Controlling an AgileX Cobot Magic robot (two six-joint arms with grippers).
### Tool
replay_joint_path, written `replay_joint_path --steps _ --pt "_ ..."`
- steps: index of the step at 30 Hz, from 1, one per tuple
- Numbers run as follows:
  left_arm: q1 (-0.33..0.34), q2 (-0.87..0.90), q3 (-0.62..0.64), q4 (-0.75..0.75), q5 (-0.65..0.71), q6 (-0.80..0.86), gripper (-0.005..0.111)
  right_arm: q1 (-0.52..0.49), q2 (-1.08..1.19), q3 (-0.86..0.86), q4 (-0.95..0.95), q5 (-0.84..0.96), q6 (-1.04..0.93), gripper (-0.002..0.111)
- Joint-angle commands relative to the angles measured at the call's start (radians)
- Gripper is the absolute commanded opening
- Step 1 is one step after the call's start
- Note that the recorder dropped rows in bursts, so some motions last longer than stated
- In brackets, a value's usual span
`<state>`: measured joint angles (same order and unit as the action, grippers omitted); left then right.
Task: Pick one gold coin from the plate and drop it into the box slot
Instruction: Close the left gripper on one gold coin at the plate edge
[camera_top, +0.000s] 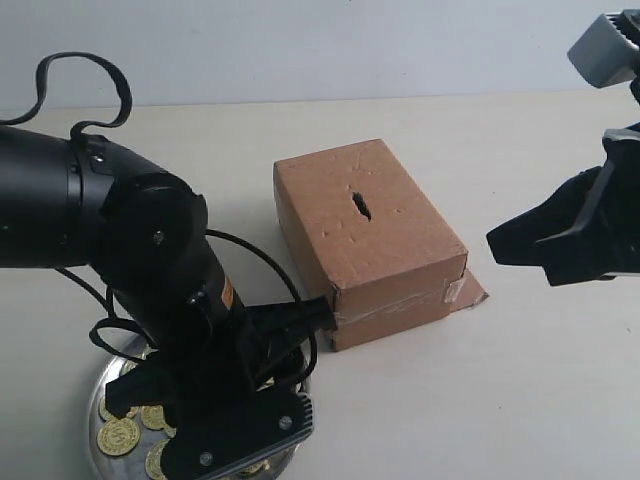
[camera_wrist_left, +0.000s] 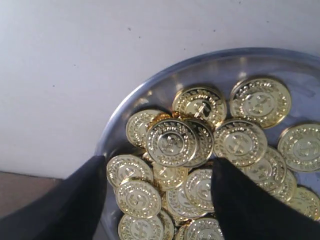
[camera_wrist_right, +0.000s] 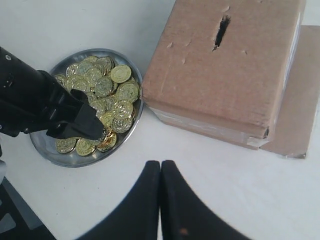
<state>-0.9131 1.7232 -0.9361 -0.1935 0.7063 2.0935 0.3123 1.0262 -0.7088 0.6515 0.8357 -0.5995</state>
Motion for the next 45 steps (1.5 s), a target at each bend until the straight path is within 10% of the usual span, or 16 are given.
replay_joint_path --steps 1,45 --pt "-0.006 -0.001 0.006 0.004 -0.006 0.001 0.063 0.001 -0.005 0.002 0.002 0.000 -0.008 0.000" --pt "-0.006 0.119 0.006 0.004 -0.091 0.001 0.059 0.001 -0.005 0.002 0.000 0.002 -0.008 0.000"
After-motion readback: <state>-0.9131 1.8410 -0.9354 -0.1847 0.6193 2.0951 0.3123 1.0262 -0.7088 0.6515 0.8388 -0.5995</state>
